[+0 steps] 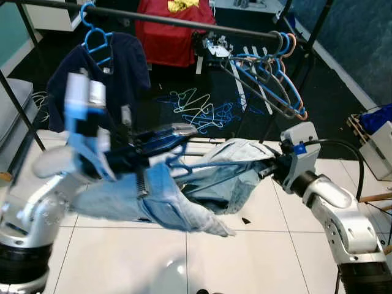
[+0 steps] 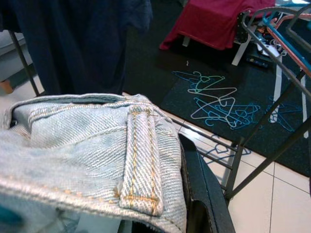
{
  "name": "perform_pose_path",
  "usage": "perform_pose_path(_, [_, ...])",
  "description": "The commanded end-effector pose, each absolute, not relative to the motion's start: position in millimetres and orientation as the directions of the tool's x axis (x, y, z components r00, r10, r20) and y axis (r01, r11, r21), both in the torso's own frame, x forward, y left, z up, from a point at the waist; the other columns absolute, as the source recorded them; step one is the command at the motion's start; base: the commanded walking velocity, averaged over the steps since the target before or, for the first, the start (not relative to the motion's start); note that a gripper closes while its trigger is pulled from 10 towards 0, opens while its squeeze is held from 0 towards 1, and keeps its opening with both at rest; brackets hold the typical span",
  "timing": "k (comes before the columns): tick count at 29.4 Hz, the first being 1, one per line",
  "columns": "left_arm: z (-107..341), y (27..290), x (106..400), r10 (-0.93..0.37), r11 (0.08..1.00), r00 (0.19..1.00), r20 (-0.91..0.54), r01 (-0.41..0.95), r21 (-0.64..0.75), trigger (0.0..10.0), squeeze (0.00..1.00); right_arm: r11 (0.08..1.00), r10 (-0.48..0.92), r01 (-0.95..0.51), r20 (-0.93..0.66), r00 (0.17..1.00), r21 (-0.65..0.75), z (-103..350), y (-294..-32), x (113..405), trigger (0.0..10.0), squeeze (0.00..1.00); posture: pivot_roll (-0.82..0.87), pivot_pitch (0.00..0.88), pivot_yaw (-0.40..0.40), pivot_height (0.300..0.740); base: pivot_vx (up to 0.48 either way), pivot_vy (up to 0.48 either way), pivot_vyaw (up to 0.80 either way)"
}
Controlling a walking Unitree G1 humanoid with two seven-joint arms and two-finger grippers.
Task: Hang hanger
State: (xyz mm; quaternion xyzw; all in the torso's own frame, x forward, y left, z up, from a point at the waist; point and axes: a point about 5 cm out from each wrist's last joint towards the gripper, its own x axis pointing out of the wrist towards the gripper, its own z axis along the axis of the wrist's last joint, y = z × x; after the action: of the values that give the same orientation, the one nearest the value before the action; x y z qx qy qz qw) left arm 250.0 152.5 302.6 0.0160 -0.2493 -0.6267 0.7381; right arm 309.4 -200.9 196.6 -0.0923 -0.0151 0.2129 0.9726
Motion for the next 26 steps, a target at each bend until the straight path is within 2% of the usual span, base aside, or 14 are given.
perform_pose_path(1, [305.6, 164.6, 239.0, -0.954, 0.12, 0.007, 0.301, 0.925, 0.36, 10.0, 0.0, 0.91, 0.382, -0.378, -0.012, 0.924, -0.17, 197.2, -214.0, 306.7, 0.0, 0.0, 0.03, 0.164, -0.097, 0.74, 0.0, 0.0, 0.0])
perform_pose_path(5, [303.1, 171.0, 230.6, -0.966, 0.041, -0.052, 0.255, 0.937, 0.347, 10.0, 0.0, 0.912, 0.378, -0.376, -0.016, 0.925, -0.162, 196.4, -215.5, 306.6, 0.0, 0.0, 0.03, 0.164, -0.098, 0.74, 0.0, 0.0, 0.0])
perform_pose_path(10, [311.1, 170.6, 236.3, -0.93, 0.105, -0.025, 0.366, 0.938, 0.33, 10.0, 0.0, 0.906, 0.396, -0.395, -0.028, 0.918, -0.15, 192.0, -210.2, 306.2, 0.0, 0.0, 0.03, 0.165, -0.098, 0.74, 0.0, 0.0, 0.0])
perform_pose_path(11, [317.0, 168.7, 244.8, -0.881, 0.192, 0.029, 0.471, 0.934, 0.301, 10.0, 0.0, 0.9, 0.412, -0.412, -0.032, 0.91, -0.143, 190.0, -204.6, 305.9, 0.0, 0.0, 0.03, 0.164, -0.098, 0.74, 0.0, 0.0, 0.0])
perform_pose_path(12, [317.0, 168.7, 244.8, -0.881, 0.192, 0.029, 0.471, 0.934, 0.301, 10.0, 0.0, 0.9, 0.412, -0.412, -0.032, 0.91, -0.143, 190.0, -204.6, 305.9, 0.0, 0.0, 0.03, 0.164, -0.098, 0.74, 0.0, 0.0, 0.0])
perform_pose_path(14, [327.2, 165.0, 263.0, -0.718, 0.35, 0.152, 0.679, 0.923, 0.163, 10.0, 0.0, 0.887, 0.443, -0.443, -0.035, 0.896, -0.132, 187.2, -193.8, 305.0, 0.0, 0.0, 0.03, 0.164, -0.099, 0.74, 0.0, 0.0, 0.0])
perform_pose_path(15, [327.2, 165.0, 263.0, -0.718, 0.35, 0.152, 0.679, 0.923, 0.163, 10.0, 0.0, 0.887, 0.443, -0.443, -0.035, 0.896, -0.132, 187.2, -193.8, 305.0, 0.0, 0.0, 0.03, 0.164, -0.099, 0.74, 0.0, 0.0, 0.0])
perform_pose_path(16, [329.5, 161.5, 273.6, -0.585, 0.41, 0.238, 0.775, 0.912, 0.03, 10.0, 0.0, 0.881, 0.456, -0.456, -0.031, 0.889, -0.125, 186.9, -188.1, 304.8, 0.0, 0.0, 0.03, 0.164, -0.099, 0.74, 0.0, 0.0, 0.0])
perform_pose_path(19, [322.9, 151.4, 290.3, -0.376, 0.419, 0.386, 0.842, 0.882, -0.217, 10.0, 0.0, 0.875, 0.472, -0.471, -0.017, 0.881, -0.114, 188.6, -179.2, 306.1, 0.0, 0.0, 0.03, 0.165, -0.101, 0.74, 0.0, 0.0, 0.0])
perform_pose_path(20, [322.9, 151.4, 290.3, -0.376, 0.419, 0.386, 0.842, 0.882, -0.217, 10.0, 0.0, 0.875, 0.472, -0.471, -0.017, 0.881, -0.114, 188.6, -179.2, 306.1, 0.0, 0.0, 0.03, 0.165, -0.101, 0.74, 0.0, 0.0, 0.0])
perform_pose_path(22, [316.7, 145.9, 295.4, -0.326, 0.4, 0.435, 0.839, 0.868, -0.294, 10.0, 0.0, 0.874, 0.476, -0.474, -0.009, 0.879, -0.107, 189.6, -176.0, 307.1, 0.0, 0.0, 0.03, 0.165, -0.102, 0.74, 0.0, 0.0, 0.0])
perform_pose_path(23, [308.3, 137.7, 300.7, -0.28, 0.373, 0.492, 0.824, 0.847, -0.379, 10.0, 0.0, 0.872, 0.481, -0.479, -0.002, 0.877, -0.102, 190.2, -172.3, 308.6, 0.0, 0.0, 0.03, 0.164, -0.102, 0.74, 0.0, 0.0, 0.0])
perform_pose_path(24, [308.3, 137.7, 300.7, -0.28, 0.373, 0.492, 0.824, 0.847, -0.379, 10.0, 0.0, 0.872, 0.481, -0.479, -0.002, 0.877, -0.102, 190.2, -172.3, 308.6, 0.0, 0.0, 0.03, 0.164, -0.102, 0.74, 0.0, 0.0, 0.0])
perform_pose_path(26, [292.7, 124.9, 309.9, -0.214, 0.348, 0.596, 0.774, 0.787, -0.509, 10.0, 0.0, 0.868, 0.491, -0.488, 0.012, 0.871, -0.091, 191.8, -165.1, 311.5, 0.0, 0.0, 0.03, 0.163, -0.1, 0.74, 0.0, 0.0, 0.0])
